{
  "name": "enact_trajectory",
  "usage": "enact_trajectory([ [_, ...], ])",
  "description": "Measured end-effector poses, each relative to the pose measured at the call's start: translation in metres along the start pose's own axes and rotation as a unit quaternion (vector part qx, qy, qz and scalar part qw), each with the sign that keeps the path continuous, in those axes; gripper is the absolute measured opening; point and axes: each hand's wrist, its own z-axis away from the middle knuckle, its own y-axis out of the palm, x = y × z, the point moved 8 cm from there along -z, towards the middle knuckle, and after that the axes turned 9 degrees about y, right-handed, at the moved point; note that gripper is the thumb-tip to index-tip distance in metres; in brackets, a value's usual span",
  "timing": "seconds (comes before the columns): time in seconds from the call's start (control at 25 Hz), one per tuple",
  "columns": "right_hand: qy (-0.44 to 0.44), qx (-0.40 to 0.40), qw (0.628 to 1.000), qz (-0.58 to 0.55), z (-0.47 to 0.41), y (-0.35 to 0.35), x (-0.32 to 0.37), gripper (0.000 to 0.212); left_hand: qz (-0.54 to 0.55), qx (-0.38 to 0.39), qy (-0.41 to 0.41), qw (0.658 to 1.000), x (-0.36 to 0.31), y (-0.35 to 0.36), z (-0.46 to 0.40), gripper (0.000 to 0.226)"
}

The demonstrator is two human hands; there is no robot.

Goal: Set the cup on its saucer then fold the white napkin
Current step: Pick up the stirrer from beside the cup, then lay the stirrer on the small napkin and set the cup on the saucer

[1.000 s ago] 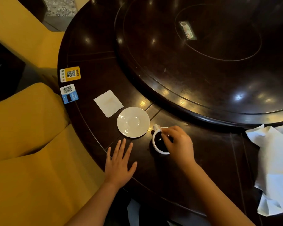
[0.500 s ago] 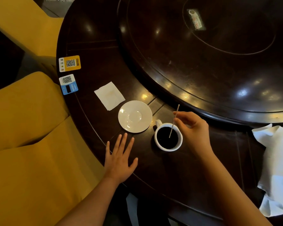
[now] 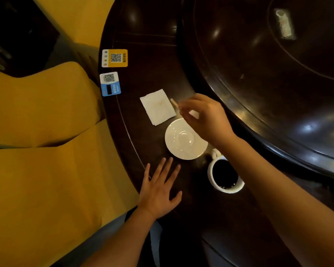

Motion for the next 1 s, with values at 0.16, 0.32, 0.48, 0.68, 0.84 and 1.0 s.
enact_trajectory([
  [0.16, -0.147, 0.035, 0.976, 0.156, -0.028, 0.069, 0.035, 0.018, 0.015, 0.001, 0.002, 1.000, 0.000, 0.002, 0.000, 0.079],
  [0.32, -0.211, 0.118, 0.940, 0.240, -0.037, 0.141, 0.047, 0.018, 0.036, -0.001, 0.000, 0.999, 0.000, 0.004, 0.001, 0.079],
  [0.48, -0.210, 0.162, 0.921, 0.284, -0.041, 0.177, 0.045, 0.016, 0.041, 0.003, 0.002, 0.999, 0.000, 0.003, 0.001, 0.079],
  [0.68, -0.191, 0.188, 0.916, 0.298, -0.051, 0.190, 0.034, 0.018, 0.043, 0.020, 0.003, 0.999, 0.000, 0.004, 0.002, 0.079],
  [0.84, -0.185, 0.170, 0.926, 0.282, -0.050, 0.190, 0.031, 0.018, 0.042, 0.024, 0.002, 0.999, 0.000, 0.003, 0.002, 0.077],
  [1.0, -0.128, 0.107, 0.956, 0.242, -0.036, 0.184, 0.024, 0.020, 0.036, 0.026, 0.004, 0.999, 0.000, 0.002, 0.001, 0.074],
])
